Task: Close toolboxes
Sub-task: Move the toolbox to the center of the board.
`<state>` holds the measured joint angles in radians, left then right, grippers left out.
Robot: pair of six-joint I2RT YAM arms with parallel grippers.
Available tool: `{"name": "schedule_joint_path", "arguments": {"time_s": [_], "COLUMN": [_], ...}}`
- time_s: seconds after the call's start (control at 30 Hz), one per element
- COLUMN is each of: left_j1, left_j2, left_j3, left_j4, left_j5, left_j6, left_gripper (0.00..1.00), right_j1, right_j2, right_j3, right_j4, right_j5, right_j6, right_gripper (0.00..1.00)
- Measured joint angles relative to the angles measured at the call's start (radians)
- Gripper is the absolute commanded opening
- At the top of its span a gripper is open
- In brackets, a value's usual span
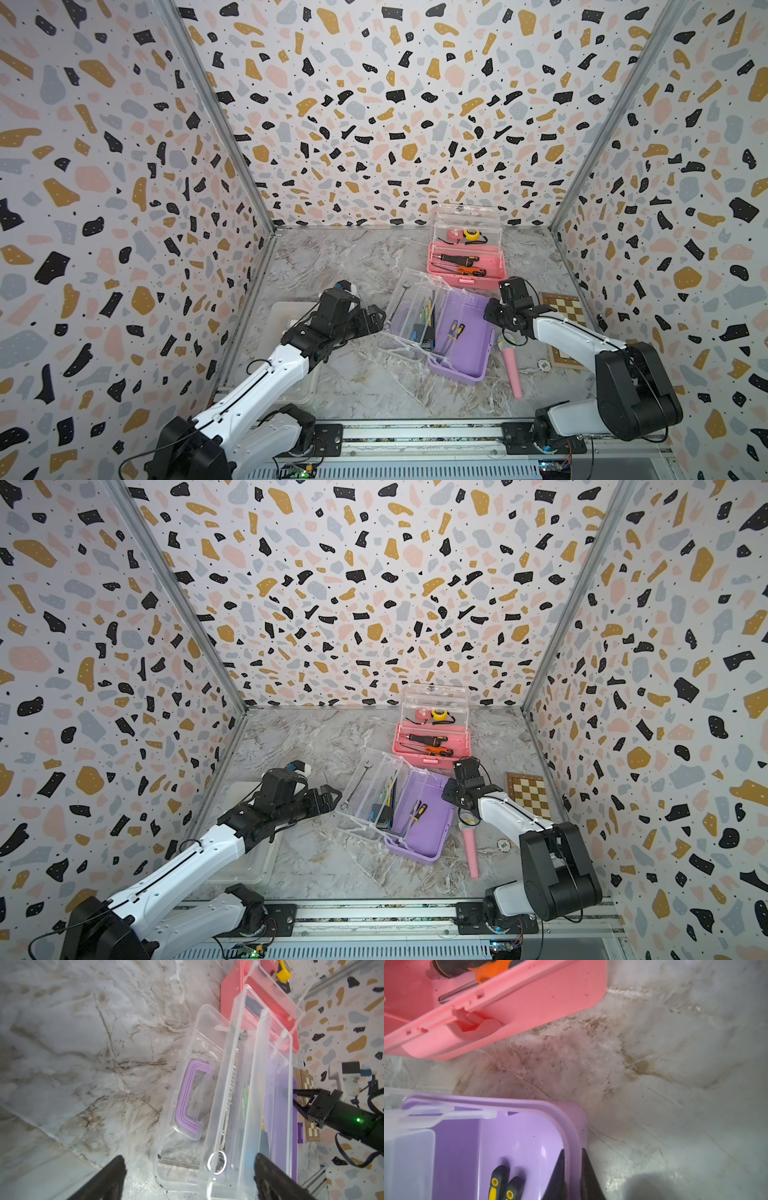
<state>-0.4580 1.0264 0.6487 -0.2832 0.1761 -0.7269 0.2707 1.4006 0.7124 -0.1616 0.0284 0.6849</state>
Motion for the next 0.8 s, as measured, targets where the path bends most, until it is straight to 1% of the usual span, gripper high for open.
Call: {"name": "schedule_joint_path", "arguments": {"time_s": [0.1,0.17,0.23,0.43,0.47,0.63,0.8], "left_j1": [0.013,0.016,0.016,0.016,0.016,0.010,-0.015], "left_j2": [0.003,0.007,0.012,0.027,0.035,0.106,0.172], "left_j3": [-0.043,-0.073,-0.102,-0.176,-0.187,-0.201,-0.198], "left_j4": [0.016,0.024,0.031,0.051,0.064,0.151,0.211], "left_j5": [0.000,0.002,0.009,0.054,0.065,0.124,0.134], "left_j6": [-0.016,-0.025,-0.029,-0.043,-0.045,-0.056,-0.060], "left_gripper": [0.68,0.65,0.58,0.46,0.42,0.41,0.40], "right_j1": [-0.010,-0.013,-0.014,-0.017,-0.017,-0.020,-0.020], "right_j2": [-0.008,-0.013,-0.015,-0.017,-0.018,-0.018,-0.018], "right_j3": [-0.016,-0.024,-0.027,-0.029,-0.029,-0.031,-0.031], "right_j4": [0.021,0.032,0.036,0.037,0.038,0.042,0.042], "right_j5": [-0.019,-0.033,-0.039,-0.046,-0.048,-0.061,-0.066], "right_j6": [-0.007,-0.010,-0.012,-0.014,-0.014,-0.016,-0.017], "right_gripper": [0.00,0.00,0.00,0.00,0.00,0.00,0.00]}}
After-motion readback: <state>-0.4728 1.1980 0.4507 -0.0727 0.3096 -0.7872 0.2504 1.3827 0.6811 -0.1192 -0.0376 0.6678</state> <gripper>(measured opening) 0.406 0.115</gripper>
